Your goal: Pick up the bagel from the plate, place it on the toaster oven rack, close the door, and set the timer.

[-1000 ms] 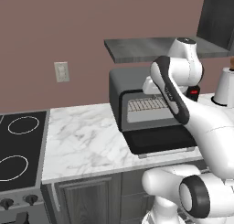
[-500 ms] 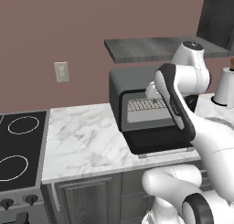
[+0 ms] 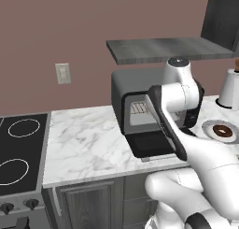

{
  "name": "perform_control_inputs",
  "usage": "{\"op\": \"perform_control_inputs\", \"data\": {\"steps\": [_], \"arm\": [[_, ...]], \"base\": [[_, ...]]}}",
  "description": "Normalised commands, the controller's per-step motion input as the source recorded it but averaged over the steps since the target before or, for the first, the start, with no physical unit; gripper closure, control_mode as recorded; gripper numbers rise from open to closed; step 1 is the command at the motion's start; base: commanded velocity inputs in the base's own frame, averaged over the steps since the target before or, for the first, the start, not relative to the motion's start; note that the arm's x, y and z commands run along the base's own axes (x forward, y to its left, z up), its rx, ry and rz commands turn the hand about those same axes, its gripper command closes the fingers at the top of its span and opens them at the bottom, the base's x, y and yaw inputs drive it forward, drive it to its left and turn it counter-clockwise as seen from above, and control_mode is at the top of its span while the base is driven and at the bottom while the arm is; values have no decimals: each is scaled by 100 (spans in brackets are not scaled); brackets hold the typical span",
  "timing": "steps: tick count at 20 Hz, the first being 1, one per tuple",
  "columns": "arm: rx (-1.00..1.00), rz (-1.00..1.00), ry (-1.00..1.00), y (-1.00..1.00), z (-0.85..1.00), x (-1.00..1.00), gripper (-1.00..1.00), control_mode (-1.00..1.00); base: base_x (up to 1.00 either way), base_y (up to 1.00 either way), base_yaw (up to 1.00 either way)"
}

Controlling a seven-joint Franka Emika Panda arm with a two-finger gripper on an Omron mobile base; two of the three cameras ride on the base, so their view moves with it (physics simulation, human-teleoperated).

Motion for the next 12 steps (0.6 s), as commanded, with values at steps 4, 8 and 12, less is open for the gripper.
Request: {"op": "perform_control_inputs", "data": {"steps": [4,8,12], "arm": [[-22,0,0,0,-38,0,-100,-100],[-20,0,0,0,-32,6,-100,-100],[-20,0,0,0,-27,20,-100,-100]], "base": [[0,0,0],[0,0,0],[0,0,0]]}}
